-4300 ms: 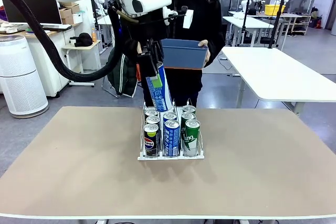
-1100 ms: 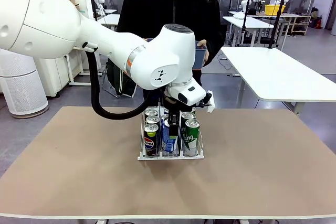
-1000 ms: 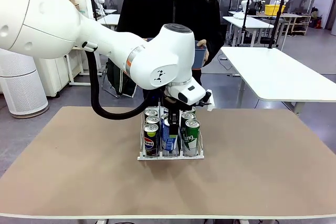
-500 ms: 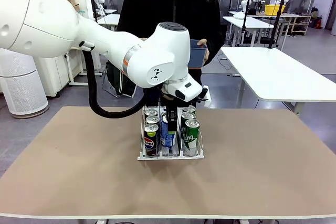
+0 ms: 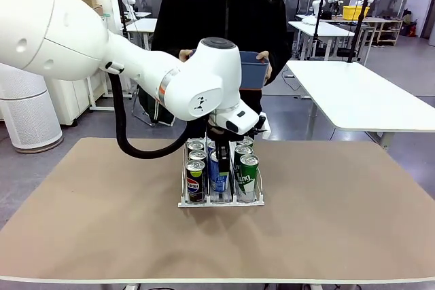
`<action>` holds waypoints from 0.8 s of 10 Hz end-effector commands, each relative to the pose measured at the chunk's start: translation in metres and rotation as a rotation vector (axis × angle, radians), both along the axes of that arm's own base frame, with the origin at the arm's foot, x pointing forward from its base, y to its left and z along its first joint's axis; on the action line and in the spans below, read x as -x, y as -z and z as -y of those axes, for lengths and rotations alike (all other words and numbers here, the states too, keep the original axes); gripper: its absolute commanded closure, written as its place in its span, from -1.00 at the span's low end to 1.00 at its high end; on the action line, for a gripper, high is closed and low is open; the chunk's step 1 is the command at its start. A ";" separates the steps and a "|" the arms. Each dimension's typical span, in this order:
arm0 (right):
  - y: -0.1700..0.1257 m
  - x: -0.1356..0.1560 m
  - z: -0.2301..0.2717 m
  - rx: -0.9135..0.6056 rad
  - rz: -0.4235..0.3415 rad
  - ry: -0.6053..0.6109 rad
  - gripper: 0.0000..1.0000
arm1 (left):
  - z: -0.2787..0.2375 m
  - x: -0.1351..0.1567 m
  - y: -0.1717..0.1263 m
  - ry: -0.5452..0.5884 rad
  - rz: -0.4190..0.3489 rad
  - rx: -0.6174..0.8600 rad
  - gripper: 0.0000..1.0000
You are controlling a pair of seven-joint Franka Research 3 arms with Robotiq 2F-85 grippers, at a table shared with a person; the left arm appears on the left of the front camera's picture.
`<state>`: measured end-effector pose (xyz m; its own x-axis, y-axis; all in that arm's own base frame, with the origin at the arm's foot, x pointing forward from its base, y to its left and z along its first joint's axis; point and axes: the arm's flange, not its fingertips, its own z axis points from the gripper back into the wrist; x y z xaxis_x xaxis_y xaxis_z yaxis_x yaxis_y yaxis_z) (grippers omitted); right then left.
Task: Fill the beverage cans into the dispenser.
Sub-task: Place the picked Ionic drink in the line of the Automatic Can Dispenser with the same cans.
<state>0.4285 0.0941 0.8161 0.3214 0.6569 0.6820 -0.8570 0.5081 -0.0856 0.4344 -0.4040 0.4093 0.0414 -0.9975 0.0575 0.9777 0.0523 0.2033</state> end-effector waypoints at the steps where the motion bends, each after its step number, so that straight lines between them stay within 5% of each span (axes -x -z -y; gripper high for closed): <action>1: 0.000 0.001 0.000 -0.011 -0.004 0.004 -1.00 | -0.006 -0.006 0.012 0.008 0.019 0.014 -0.15; 4: 0.000 0.001 0.000 -0.011 -0.004 0.004 -1.00 | -0.006 -0.003 0.023 0.010 -0.052 0.041 -0.15; 8: 0.000 0.001 0.000 -0.011 -0.004 0.004 -1.00 | 0.003 -0.001 0.018 0.003 -0.029 0.002 -0.15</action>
<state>0.4285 0.0941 0.8161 0.3213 0.6569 0.6820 -0.8570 0.5081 -0.0857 0.4323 -0.4109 0.3917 0.0398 -0.9971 0.0643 0.9851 0.0499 0.1646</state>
